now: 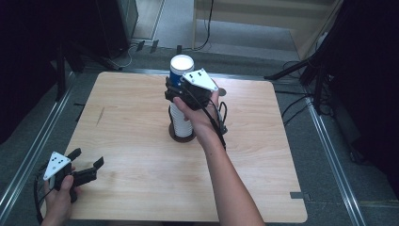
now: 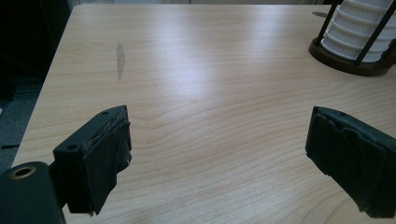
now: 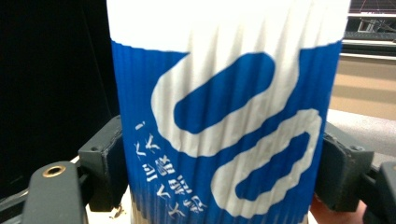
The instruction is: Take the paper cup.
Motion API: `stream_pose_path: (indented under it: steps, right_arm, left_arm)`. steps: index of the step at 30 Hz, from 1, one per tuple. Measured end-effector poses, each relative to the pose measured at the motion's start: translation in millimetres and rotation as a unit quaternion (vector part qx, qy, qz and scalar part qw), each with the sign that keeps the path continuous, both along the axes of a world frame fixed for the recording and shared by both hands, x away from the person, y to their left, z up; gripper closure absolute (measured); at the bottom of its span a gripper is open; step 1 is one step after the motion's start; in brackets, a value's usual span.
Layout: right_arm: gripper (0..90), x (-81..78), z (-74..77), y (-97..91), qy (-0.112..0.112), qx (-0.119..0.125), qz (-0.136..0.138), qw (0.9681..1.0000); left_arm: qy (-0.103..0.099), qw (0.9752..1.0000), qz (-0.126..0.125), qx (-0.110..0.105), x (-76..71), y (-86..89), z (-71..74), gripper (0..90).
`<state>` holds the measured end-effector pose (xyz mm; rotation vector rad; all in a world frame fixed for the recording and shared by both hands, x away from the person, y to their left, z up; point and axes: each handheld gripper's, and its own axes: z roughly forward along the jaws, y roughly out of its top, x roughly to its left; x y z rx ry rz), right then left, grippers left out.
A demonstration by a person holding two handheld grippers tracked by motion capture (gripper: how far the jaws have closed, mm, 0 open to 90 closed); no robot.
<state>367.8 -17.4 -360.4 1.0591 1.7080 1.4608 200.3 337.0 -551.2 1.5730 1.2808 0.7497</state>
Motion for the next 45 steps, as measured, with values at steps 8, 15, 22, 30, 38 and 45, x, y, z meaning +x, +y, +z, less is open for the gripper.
stream_pose_path:
  steps: [8, 15, 22, 30, 38, 45]
  right_arm:
    - [19.1, 0.0, 8.8, -1.1, -0.007, 0.004, -0.001, 1.0]
    - [19.1, 0.3, 17.9, -0.5, -0.013, 0.001, -0.003, 0.9999]
    - [19.1, 0.8, 30.1, 0.7, -0.023, 0.002, -0.006, 0.9997]
    - [19.1, 1.3, 47.0, 0.8, -0.033, -0.004, -0.006, 0.9994]
    - [19.2, -0.3, 62.8, -2.4, -0.044, 0.006, -0.009, 0.9989]
    - [19.2, -0.8, 70.8, -11.1, -0.051, 0.013, -0.013, 0.9985]
  left_arm:
    - [0.0, 1.0, 0.0, 0.0, 0.0, -0.1, 0.0, 7.5]
    - [-0.001, 1.0, 0.001, 0.002, 0.1, -0.2, 0.1, 7.5]
    - [0.001, 1.0, 0.003, 0.006, 0.5, -1.3, 0.1, 7.5]
    - [0.003, 1.0, 0.006, 0.007, 0.9, -1.3, 0.1, 7.6]
    - [0.002, 0.9997, 0.021, 0.012, 0.7, -2.0, 0.2, 14.3]
    - [0.002, 0.9997, 0.023, 0.011, 0.7, -1.8, 0.4, 13.6]
